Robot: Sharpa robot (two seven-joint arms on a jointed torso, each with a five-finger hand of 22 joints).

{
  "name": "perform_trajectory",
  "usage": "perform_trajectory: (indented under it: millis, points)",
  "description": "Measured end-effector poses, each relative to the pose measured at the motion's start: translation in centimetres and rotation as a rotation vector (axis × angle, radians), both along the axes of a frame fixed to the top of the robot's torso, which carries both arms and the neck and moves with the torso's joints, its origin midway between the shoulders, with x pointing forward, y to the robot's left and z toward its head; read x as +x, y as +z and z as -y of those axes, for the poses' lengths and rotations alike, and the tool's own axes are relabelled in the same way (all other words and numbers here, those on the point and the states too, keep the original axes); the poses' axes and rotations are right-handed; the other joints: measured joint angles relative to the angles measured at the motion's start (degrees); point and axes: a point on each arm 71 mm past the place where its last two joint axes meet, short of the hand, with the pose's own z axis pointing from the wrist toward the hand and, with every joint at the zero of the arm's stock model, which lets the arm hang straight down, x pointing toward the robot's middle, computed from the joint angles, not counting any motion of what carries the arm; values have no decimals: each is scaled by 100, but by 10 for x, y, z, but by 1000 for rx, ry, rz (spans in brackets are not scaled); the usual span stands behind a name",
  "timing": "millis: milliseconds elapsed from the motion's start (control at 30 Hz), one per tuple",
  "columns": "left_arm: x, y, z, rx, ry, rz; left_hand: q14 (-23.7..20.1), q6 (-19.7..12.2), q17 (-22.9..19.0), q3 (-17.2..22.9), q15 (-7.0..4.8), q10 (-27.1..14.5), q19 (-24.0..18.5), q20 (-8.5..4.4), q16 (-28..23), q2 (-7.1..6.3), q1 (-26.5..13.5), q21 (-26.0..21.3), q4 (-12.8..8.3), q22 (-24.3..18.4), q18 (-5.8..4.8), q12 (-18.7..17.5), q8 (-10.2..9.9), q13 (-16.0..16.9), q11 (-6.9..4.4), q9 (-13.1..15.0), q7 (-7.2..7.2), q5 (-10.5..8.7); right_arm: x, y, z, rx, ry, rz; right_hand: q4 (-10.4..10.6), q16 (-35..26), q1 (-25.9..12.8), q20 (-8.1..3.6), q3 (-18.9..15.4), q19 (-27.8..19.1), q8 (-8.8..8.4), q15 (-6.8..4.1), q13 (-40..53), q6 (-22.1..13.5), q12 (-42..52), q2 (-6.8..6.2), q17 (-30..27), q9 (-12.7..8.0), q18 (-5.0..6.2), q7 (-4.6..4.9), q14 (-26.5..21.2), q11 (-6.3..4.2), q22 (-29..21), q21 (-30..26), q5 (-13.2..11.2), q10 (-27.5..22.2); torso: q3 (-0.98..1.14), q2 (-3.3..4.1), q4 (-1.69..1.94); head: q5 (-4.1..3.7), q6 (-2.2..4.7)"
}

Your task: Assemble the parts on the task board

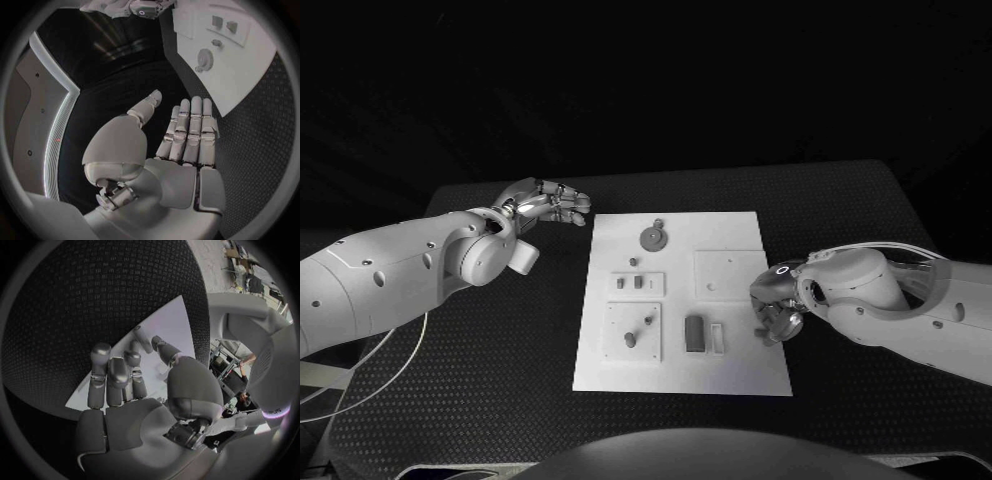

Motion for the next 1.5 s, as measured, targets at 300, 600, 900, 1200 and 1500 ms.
perform_trajectory:
  millis: [300,600,900,1200,1500]
  points:
    - [0,0,-1,0,-1,-1,0,0,5,0,0,0,0,0,0,0,0,0,0,-5,0,0,0,0,0,1,0,0,1,-6,-5,-19,25,23,-291,0,12,42,-210,-1,77,-22,-52,222,0,353,-26,33,31,-2,30,-45,0,0,0,77,-5,1,4,7,-12]
    - [0,0,-2,0,0,-3,0,0,5,0,0,0,0,0,0,0,0,0,0,-5,-1,0,0,0,0,0,0,0,1,-8,-7,-25,43,47,-355,0,-129,83,-244,-1,77,-23,-78,267,-22,551,-44,206,83,-29,29,-49,5,0,-5,112,-4,2,5,24,-30]
    - [-1,0,-2,0,-2,-4,0,0,9,0,0,0,0,0,0,0,0,0,0,-4,-1,0,0,1,0,1,0,0,-1,-8,-13,14,44,81,-96,30,-485,84,-303,-2,-23,-40,-87,275,-44,1031,-51,205,109,-38,12,-49,4,0,-11,112,-3,2,1,25,-27]
    - [-1,0,-2,0,-2,-4,0,0,15,0,0,0,0,0,0,0,0,0,0,-9,-1,0,0,-2,0,-3,0,0,0,-8,-12,44,4,77,-129,29,-527,92,-295,-10,-24,-40,-100,277,-67,1182,-51,205,112,-40,12,-48,4,0,-11,111,-2,2,2,27,-40]
    - [-1,0,-2,0,-3,-5,0,0,21,0,0,0,0,0,-22,0,0,0,0,-9,-1,0,0,-4,0,-4,0,0,1,-8,-11,57,-27,59,-552,29,-573,93,-309,-10,-59,-43,-106,278,-67,1493,-70,205,113,-42,9,-48,3,22,-32,110,-5,2,-1,29,-49]
